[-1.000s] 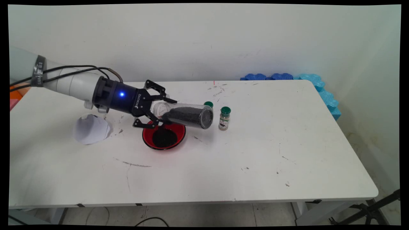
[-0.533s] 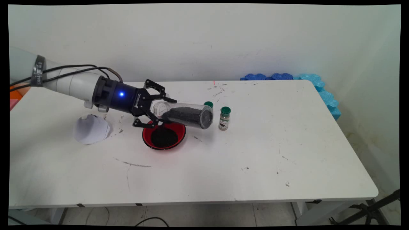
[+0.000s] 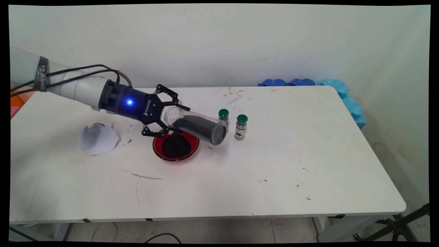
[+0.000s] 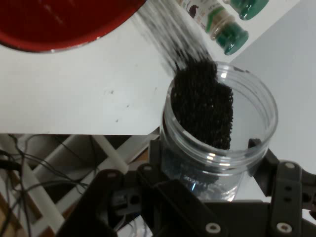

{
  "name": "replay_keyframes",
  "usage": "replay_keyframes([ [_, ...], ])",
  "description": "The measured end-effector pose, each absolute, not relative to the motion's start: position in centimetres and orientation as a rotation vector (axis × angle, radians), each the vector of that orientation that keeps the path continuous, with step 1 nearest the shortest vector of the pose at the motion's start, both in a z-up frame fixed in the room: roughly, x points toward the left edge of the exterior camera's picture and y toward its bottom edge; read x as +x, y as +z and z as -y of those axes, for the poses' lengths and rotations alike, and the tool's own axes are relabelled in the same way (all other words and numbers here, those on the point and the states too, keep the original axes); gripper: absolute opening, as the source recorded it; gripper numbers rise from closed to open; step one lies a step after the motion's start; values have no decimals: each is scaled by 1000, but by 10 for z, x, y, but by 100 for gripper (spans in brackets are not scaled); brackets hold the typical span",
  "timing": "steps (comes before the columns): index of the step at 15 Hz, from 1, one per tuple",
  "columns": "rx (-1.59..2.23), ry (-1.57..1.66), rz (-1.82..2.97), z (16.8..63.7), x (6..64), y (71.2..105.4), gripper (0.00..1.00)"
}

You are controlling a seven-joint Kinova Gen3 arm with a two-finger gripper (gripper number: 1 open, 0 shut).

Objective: Pour the black seasoning powder in the red bowl

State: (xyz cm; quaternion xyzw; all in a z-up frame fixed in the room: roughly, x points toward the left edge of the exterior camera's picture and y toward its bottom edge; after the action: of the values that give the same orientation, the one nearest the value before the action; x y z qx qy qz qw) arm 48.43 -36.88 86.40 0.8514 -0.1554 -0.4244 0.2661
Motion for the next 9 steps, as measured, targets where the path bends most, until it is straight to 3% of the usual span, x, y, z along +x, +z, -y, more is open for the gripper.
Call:
replay_keyframes([
  [9, 2189, -962, 761, 372, 485, 873, 0],
])
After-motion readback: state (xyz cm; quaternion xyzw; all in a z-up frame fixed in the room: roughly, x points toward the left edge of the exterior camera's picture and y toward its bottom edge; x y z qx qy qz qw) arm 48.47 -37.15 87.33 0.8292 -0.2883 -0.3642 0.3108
